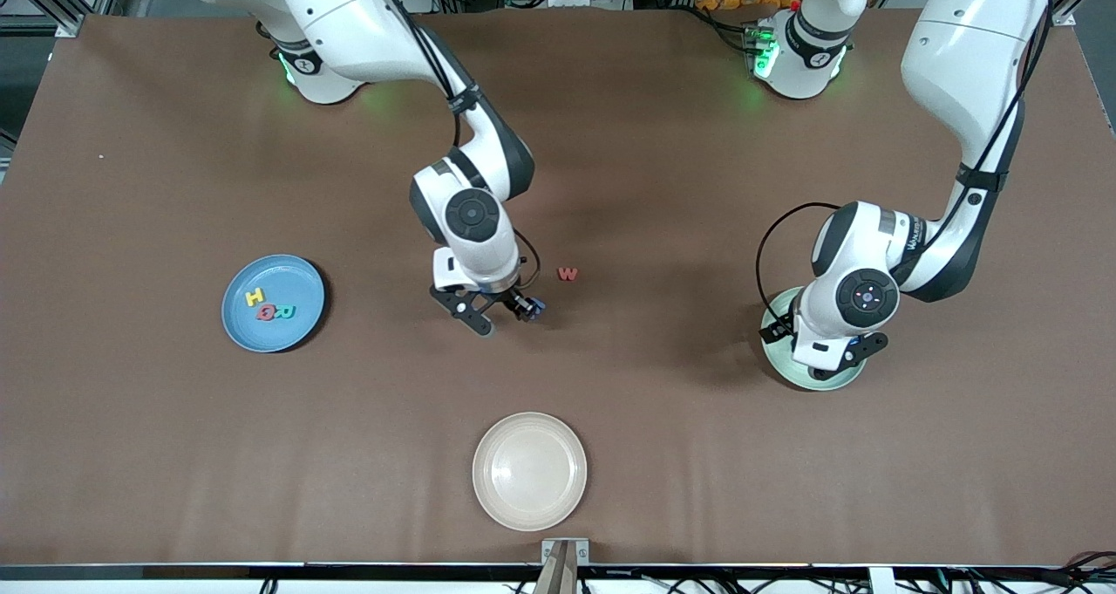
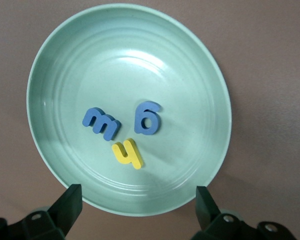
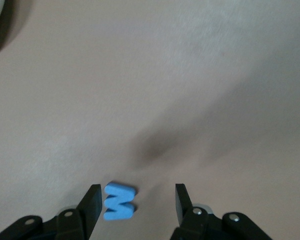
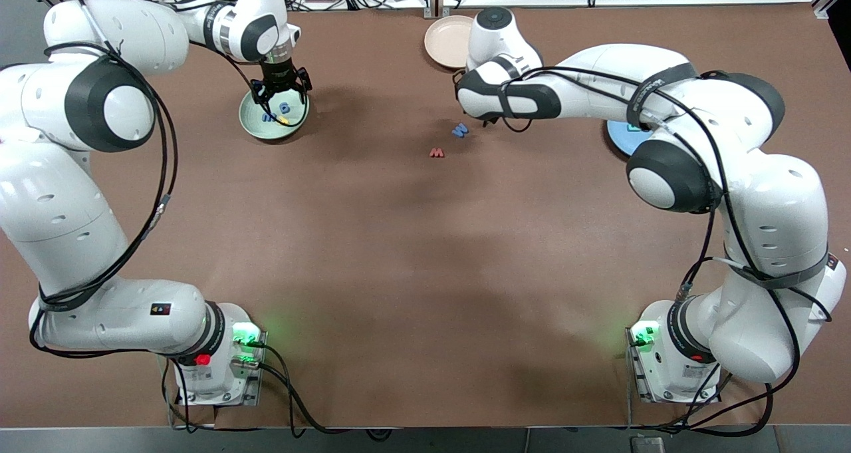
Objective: Sort uppercase to blue plate, lowercase to green plate
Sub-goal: 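Carry the 4 to the green plate while the right gripper lowers onto blue W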
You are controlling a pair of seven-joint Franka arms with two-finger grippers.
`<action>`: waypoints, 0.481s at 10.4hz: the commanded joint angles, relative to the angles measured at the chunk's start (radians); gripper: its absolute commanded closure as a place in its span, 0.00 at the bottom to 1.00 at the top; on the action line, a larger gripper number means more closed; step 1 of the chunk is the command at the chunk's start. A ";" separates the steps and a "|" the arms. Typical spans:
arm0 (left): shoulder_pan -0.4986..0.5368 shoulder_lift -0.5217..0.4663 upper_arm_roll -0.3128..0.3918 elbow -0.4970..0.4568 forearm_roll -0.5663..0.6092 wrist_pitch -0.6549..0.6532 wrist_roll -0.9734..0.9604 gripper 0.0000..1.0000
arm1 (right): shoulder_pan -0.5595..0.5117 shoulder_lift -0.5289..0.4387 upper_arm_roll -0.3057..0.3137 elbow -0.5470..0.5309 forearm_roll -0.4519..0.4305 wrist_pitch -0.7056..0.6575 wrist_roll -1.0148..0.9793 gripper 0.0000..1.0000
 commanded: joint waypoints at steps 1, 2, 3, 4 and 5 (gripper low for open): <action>-0.012 -0.021 -0.002 -0.003 0.025 0.001 0.003 0.00 | 0.030 0.062 0.000 0.074 -0.027 -0.016 0.071 0.32; -0.018 -0.018 -0.002 0.000 0.025 0.003 0.003 0.00 | 0.038 0.073 -0.002 0.080 -0.030 -0.014 0.080 0.32; -0.019 -0.015 -0.002 0.002 0.025 0.003 0.003 0.00 | 0.039 0.085 -0.002 0.095 -0.038 -0.016 0.085 0.32; -0.019 -0.015 -0.002 0.002 0.025 0.006 0.003 0.00 | 0.039 0.098 -0.002 0.108 -0.041 -0.016 0.086 0.33; -0.018 -0.014 -0.002 0.002 0.025 0.006 0.003 0.00 | 0.039 0.113 -0.002 0.121 -0.041 -0.016 0.086 0.33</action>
